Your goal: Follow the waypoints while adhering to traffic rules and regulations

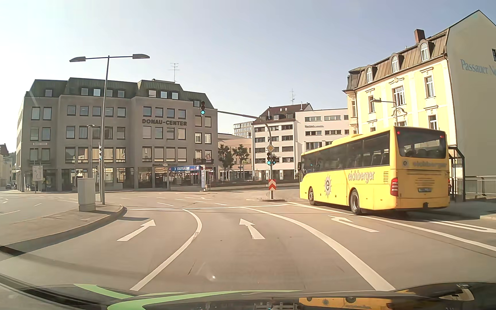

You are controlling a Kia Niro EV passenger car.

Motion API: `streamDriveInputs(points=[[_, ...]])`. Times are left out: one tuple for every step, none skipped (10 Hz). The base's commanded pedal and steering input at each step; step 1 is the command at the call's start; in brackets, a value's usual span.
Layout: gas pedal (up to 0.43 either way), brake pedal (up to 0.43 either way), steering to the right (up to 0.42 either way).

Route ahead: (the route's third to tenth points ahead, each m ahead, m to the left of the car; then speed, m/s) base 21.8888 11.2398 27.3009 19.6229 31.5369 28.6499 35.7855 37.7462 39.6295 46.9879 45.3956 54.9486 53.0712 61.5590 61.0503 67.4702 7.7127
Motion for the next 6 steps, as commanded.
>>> streamDriveInputs(points=[[0.047,0.000,-0.029],[0.047,0.000,-0.036],[0.047,0.000,-0.038],[0.047,0.000,-0.040],[0.047,0.000,-0.044],[0.047,0.000,-0.048]])
